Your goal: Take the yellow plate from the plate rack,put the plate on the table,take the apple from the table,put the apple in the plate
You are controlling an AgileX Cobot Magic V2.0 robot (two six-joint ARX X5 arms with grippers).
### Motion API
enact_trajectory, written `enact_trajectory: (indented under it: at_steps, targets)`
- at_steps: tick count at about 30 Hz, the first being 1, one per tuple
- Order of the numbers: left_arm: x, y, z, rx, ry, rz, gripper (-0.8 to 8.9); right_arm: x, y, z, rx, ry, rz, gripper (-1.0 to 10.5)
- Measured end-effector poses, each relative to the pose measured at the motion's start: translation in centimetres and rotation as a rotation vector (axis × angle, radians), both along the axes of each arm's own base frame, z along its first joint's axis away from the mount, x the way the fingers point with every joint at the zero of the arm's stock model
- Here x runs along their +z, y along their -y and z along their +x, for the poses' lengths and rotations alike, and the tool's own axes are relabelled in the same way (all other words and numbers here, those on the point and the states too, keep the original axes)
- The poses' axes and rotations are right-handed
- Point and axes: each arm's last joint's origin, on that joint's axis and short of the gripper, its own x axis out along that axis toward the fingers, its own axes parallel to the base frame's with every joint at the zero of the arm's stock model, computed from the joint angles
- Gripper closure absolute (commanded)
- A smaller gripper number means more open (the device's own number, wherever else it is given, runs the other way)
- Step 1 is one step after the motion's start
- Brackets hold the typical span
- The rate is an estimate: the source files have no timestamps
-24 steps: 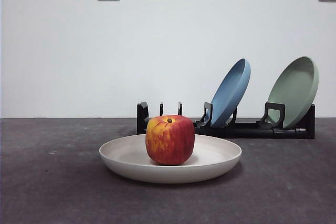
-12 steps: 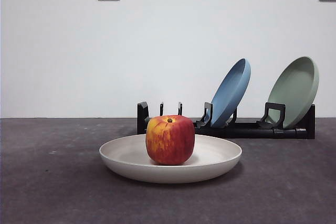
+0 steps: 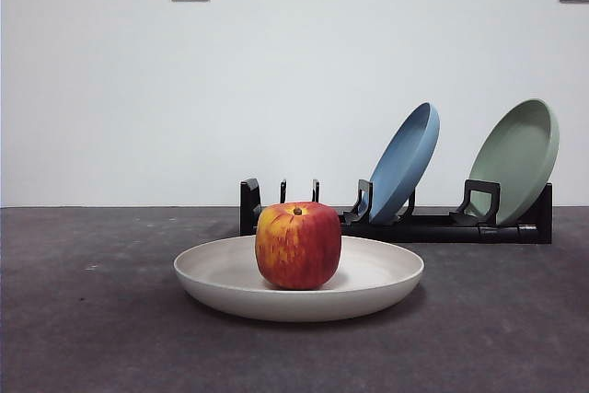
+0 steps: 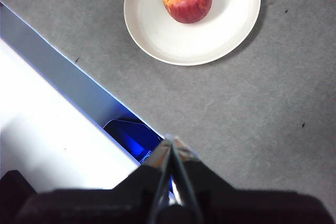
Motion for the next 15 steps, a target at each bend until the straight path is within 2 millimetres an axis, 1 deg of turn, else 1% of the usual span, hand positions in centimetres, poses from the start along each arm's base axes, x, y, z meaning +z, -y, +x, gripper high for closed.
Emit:
enact_trajectory:
  at_steps: [7, 10, 12, 15]
  targets:
    - [0.0, -0.1, 0.0, 0.005, 0.004, 0.0, 8.17, 0.0, 0.0, 0.0, 0.0, 0.0, 0.0, 9.5]
    - [0.3, -0.2, 0.4, 0.031, 0.03, -0.031, 8.17, 0.0, 0.0, 0.0, 0.0, 0.0, 0.0, 9.5]
    - [1.0, -0.6, 1.1, 0.072, 0.093, -0.091, 8.17, 0.0, 0.0, 0.0, 0.0, 0.0, 0.0, 9.5]
    - [2.8, -2.0, 1.9, 0.133, 0.243, -0.219, 8.17, 0.0, 0.0, 0.0, 0.0, 0.0, 0.0, 9.5]
